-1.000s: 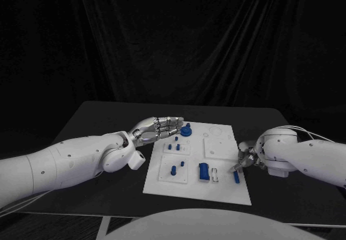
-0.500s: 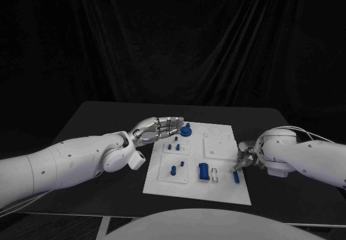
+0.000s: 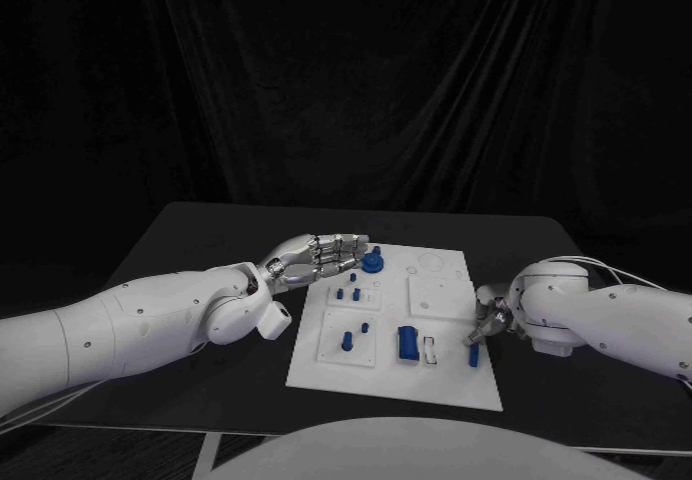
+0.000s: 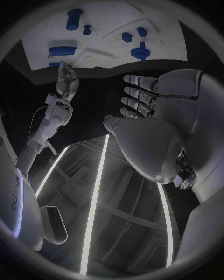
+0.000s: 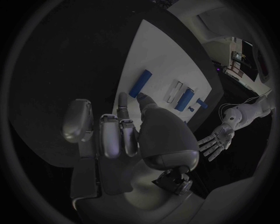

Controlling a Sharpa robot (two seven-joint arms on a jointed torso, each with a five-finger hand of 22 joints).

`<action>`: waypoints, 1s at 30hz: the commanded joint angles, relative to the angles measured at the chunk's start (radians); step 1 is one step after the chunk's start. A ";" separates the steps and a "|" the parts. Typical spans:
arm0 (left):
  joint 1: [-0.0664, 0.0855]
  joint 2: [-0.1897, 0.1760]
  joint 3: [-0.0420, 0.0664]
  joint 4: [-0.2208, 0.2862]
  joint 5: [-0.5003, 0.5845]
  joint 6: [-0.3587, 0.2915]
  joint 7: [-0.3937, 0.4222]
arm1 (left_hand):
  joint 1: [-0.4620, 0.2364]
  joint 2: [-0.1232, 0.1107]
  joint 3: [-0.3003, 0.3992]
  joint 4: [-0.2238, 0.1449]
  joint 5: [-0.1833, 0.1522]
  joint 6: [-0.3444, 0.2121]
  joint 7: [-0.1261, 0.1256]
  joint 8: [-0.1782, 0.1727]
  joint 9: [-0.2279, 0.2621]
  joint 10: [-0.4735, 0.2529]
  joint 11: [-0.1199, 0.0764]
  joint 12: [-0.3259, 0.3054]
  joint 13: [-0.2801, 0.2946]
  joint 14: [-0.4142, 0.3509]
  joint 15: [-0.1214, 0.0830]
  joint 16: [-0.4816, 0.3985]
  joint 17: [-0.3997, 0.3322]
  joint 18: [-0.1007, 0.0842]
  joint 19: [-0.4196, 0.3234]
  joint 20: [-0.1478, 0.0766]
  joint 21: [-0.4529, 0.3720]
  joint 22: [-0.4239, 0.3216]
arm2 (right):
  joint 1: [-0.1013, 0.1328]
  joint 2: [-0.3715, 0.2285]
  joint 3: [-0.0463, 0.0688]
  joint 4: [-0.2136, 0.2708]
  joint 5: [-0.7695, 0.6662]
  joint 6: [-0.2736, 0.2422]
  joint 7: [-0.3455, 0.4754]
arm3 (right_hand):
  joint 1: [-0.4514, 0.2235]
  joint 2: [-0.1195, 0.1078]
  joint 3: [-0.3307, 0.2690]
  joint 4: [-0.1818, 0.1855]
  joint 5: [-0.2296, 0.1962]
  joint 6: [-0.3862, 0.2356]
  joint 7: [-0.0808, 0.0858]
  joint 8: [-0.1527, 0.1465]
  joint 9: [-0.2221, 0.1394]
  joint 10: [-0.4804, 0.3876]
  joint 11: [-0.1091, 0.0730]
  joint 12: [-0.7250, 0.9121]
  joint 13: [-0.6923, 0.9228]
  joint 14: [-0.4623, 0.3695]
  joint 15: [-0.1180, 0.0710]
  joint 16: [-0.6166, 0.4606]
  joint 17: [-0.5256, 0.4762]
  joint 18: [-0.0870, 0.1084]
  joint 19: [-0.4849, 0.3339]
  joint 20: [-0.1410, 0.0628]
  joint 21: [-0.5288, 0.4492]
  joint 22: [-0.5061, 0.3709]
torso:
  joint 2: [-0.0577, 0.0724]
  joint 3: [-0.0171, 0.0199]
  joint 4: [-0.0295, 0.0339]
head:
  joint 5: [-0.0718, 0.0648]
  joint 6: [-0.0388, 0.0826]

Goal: Assemble the parts on the task board

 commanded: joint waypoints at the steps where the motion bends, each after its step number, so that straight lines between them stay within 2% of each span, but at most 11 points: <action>1: -0.002 0.002 0.001 0.002 0.005 0.010 0.017 | 0.008 -0.001 0.007 0.001 0.003 0.008 0.034 0.006 0.001 0.000 0.004 0.002 0.000 0.003 0.000 0.004 0.001 -0.015 -0.007 0.000 -0.006 -0.001 | -0.016 0.004 -0.007 -0.005 0.009 -0.041 -0.019 | 0.020 -0.001 0.008 -0.017 0.007 0.000 -0.004 0.004 -0.040 0.104 0.004 0.003 0.263 0.051 0.004 -0.004 0.001 0.020 -0.002 0.003 -0.002 0.140 | 0.000 0.0000 0.0004 | 0.000 0.000; 3: -0.002 0.002 0.001 0.002 0.005 0.010 0.016 | 0.008 -0.001 0.009 0.000 0.004 0.008 0.035 0.006 0.001 0.000 0.004 0.001 0.000 0.003 0.001 0.005 0.001 -0.015 -0.008 0.000 -0.006 -0.002 | -0.019 0.005 -0.006 -0.006 0.019 -0.053 -0.019 | 0.035 0.001 0.019 -0.031 0.012 0.009 -0.009 0.012 -0.035 0.104 0.000 0.003 0.263 0.051 0.001 -0.003 0.001 0.020 -0.002 0.001 -0.003 0.139 | 0.000 0.0000 0.0000 | 0.001 0.000; 6: -0.002 0.003 0.001 0.001 0.005 0.011 0.016 | 0.008 -0.001 0.010 -0.001 0.004 0.009 0.037 0.006 0.001 0.000 0.003 0.000 0.000 0.003 0.001 0.004 0.001 -0.015 -0.009 0.000 -0.007 -0.003 | -0.021 0.006 -0.006 -0.008 0.049 -0.072 -0.018 | 0.078 0.006 0.053 -0.072 0.047 0.028 -0.021 0.037 -0.017 0.104 -0.011 0.003 0.263 0.048 -0.007 -0.013 -0.015 0.022 -0.002 -0.006 -0.012 0.138 | 0.000 0.0000 -0.0003 | 0.002 0.000; 7: -0.002 0.004 0.001 0.001 0.005 0.012 0.016 | 0.008 -0.001 0.010 -0.001 0.004 0.009 0.037 0.006 0.001 0.000 0.003 0.000 0.000 0.003 0.001 0.004 0.001 -0.015 -0.009 0.000 -0.007 -0.003 | -0.022 0.006 -0.006 -0.009 0.061 -0.079 -0.018 | 0.079 0.007 0.056 -0.075 0.050 0.029 -0.022 0.039 -0.016 0.104 -0.012 0.003 0.263 0.047 -0.008 -0.014 -0.018 0.022 -0.002 -0.007 -0.011 0.138 | 0.000 0.0000 -0.0003 | 0.002 0.000; 8: -0.002 0.004 0.001 0.001 0.005 0.012 0.016 | 0.008 -0.001 0.010 -0.001 0.004 0.009 0.037 0.006 0.001 0.000 0.003 0.000 0.000 0.003 0.001 0.004 0.001 -0.015 -0.009 0.000 -0.007 -0.003 | -0.022 0.006 -0.006 -0.009 0.069 -0.084 -0.017 | 0.090 0.009 0.068 -0.087 0.051 0.033 -0.025 0.046 -0.010 0.104 -0.015 0.003 0.263 0.047 -0.011 -0.016 -0.021 0.022 -0.002 -0.010 -0.014 0.138 | 0.000 0.0000 -0.0004 | 0.003 0.000; 10: -0.002 0.004 0.001 0.001 0.005 0.012 0.015 | 0.008 -0.001 0.010 -0.001 0.004 0.009 0.037 0.006 0.001 0.000 0.003 0.000 0.000 0.003 0.001 0.004 0.001 -0.015 -0.009 0.000 -0.007 -0.003 | -0.023 0.006 -0.006 -0.009 0.086 -0.097 -0.016 | 0.101 0.013 0.091 -0.105 0.021 0.037 -0.030 0.056 -0.001 0.104 -0.019 0.003 0.263 0.046 -0.015 -0.019 -0.025 0.022 -0.001 -0.013 -0.017 0.137 | 0.000 0.0003 -0.0001 | 0.003 0.000; 25: -0.003 0.006 0.001 -0.002 0.005 0.016 0.013 | 0.006 -0.003 0.020 -0.005 0.004 0.014 0.049 0.008 0.002 -0.002 -0.005 -0.003 0.000 0.001 0.000 0.004 0.001 -0.015 -0.012 0.001 -0.009 -0.006 | -0.023 0.000 -0.006 -0.006 0.177 -0.171 -0.004 | 0.080 0.005 0.139 -0.126 0.005 0.042 -0.041 0.093 0.032 0.104 -0.029 0.003 0.263 0.038 -0.022 -0.046 -0.070 0.026 -0.007 -0.020 -0.049 0.130 | 0.000 -0.0001 -0.0003 | 0.002 0.000; 27: -0.004 0.006 0.001 -0.003 0.005 0.016 0.013 | 0.005 -0.004 0.023 -0.006 0.004 0.016 0.053 0.009 0.002 -0.003 -0.008 -0.004 -0.001 0.000 0.000 0.004 0.001 -0.014 -0.013 0.001 -0.009 -0.006 | -0.023 -0.002 -0.006 -0.004 0.180 -0.179 -0.002 | 0.060 0.000 0.145 -0.123 -0.027 0.032 -0.041 0.103 0.045 0.104 -0.029 0.003 0.263 0.037 -0.023 -0.052 -0.078 0.027 -0.008 -0.021 -0.058 0.128 | 0.000 0.0002 -0.0004 | 0.002 0.000; 29: -0.004 0.006 0.001 -0.003 0.005 0.017 0.012 | 0.005 -0.004 0.023 -0.006 0.004 0.016 0.053 0.009 0.002 -0.003 -0.008 -0.004 -0.001 0.000 0.000 0.004 0.001 -0.014 -0.013 0.001 -0.009 -0.006 | -0.023 -0.005 -0.006 -0.001 0.182 -0.190 0.001 | 0.028 -0.005 0.143 -0.107 -0.097 0.015 -0.036 0.111 0.057 0.104 -0.026 0.003 0.263 0.036 -0.020 -0.059 -0.089 0.028 -0.010 -0.019 -0.075 0.124 | 0.000 0.0001 -0.0002 | 0.002 0.000; 30: -0.004 0.006 0.001 -0.003 0.005 0.017 0.012 | 0.005 -0.004 0.023 -0.006 0.004 0.016 0.053 0.009 0.002 -0.003 -0.008 -0.004 -0.001 0.000 0.000 0.004 0.001 -0.014 -0.013 0.001 -0.009 -0.006 | -0.023 -0.008 -0.006 0.002 0.180 -0.196 0.004 | 0.015 -0.007 0.140 -0.099 -0.118 0.008 -0.033 0.112 0.060 0.104 -0.024 0.003 0.263 0.035 -0.019 -0.063 -0.094 0.029 -0.011 -0.019 -0.080 0.122 | 0.000 0.0003 -0.0002 | 0.001 0.000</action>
